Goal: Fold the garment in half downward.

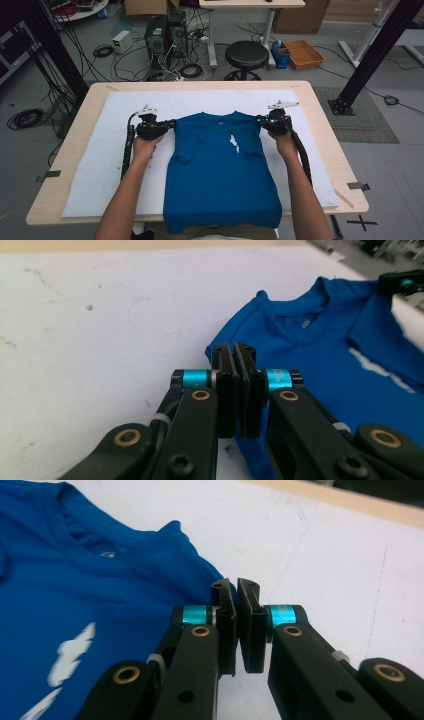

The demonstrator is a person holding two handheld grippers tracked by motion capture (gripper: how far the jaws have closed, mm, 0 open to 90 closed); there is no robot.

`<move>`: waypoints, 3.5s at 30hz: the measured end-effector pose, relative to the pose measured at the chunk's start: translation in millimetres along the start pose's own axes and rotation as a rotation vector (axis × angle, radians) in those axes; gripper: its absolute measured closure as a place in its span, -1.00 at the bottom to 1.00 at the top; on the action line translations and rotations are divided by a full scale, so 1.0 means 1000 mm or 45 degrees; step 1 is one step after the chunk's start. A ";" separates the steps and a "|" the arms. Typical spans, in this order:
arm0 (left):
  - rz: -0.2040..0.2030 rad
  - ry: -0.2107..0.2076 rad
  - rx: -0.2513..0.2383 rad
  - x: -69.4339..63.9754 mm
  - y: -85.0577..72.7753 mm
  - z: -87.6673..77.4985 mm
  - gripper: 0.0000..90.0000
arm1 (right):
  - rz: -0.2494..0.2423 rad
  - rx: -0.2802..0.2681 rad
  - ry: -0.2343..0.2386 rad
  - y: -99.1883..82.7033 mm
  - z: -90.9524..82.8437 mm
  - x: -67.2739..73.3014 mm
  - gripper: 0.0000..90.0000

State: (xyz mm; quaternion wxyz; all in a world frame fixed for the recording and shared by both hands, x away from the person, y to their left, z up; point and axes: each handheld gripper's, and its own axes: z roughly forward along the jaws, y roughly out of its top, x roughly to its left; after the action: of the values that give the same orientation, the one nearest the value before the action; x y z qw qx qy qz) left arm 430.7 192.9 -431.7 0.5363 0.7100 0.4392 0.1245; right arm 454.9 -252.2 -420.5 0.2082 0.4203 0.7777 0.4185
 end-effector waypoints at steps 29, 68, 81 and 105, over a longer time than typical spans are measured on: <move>0.197 -0.299 0.210 -0.048 -0.061 -0.077 0.95 | -0.094 0.042 0.364 -0.080 -0.101 0.044 0.93; 0.026 -0.092 0.300 -0.038 -0.043 -0.034 0.86 | -0.056 0.214 0.153 -0.064 -0.053 0.046 0.84; 0.007 0.038 0.087 -0.019 -0.005 0.011 0.86 | -0.007 0.100 -0.069 -0.029 -0.018 0.012 0.84; 0.277 -0.027 0.207 -0.056 -0.040 -0.002 0.82 | -0.049 0.147 0.132 -0.050 -0.036 0.040 0.81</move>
State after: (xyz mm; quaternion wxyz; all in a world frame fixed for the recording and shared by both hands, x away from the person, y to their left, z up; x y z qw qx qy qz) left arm 376.4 153.3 -449.3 0.4648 0.7958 0.3626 0.1385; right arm 384.3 -251.0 -440.5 0.1510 0.3943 0.8182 0.3901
